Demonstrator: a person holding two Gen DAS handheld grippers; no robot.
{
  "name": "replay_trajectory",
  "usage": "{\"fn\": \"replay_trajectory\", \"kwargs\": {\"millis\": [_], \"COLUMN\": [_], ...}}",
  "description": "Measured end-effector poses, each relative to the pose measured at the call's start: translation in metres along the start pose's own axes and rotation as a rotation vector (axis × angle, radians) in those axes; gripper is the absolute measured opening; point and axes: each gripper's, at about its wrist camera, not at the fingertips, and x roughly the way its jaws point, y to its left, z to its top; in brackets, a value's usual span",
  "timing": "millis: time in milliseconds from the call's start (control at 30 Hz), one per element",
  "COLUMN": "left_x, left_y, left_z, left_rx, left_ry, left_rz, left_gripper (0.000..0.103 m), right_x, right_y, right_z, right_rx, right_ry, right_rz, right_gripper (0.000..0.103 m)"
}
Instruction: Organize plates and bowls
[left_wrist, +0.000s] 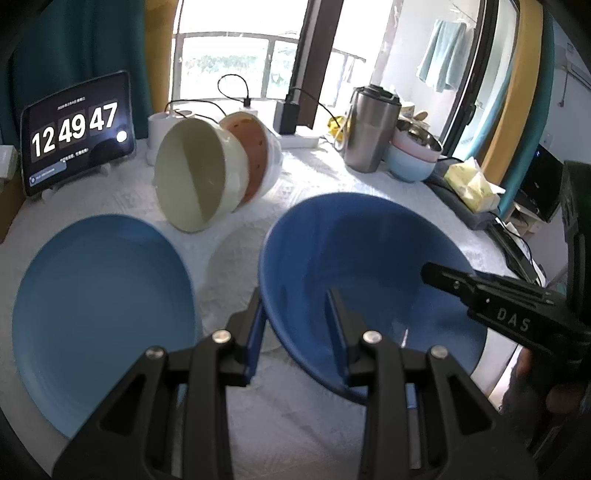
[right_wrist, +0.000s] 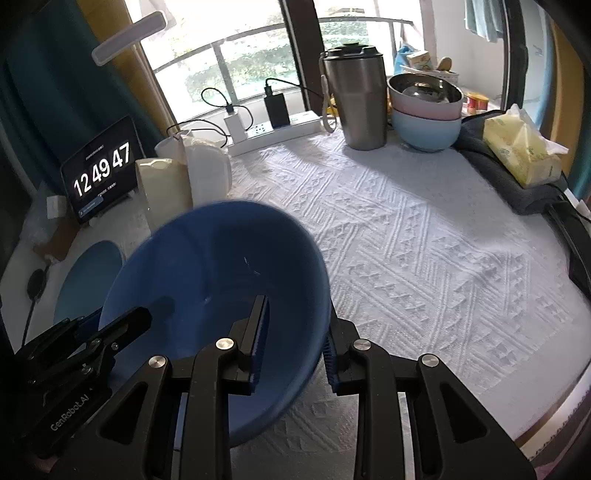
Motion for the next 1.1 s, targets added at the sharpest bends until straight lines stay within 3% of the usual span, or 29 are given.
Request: {"fn": "replay_trajectory", "kwargs": {"millis": [767,1100], "left_x": [-0.035,-0.049], "left_y": [0.035,0.058], "left_z": [0.018,0.031], "left_rx": [-0.026,-0.024], "left_ry": [-0.119,-0.173], "left_rz": [0.077,0.102], "left_gripper": [0.034,0.035], "right_x": [-0.030,-0.033], "right_y": [0.007,0.032], "right_z": [0.021,0.034], "right_rx": [-0.030,-0.072], "right_ry": [-0.124,-0.143], "right_rz": [-0.073,-0.059], "right_gripper": [0.029,0.029]}}
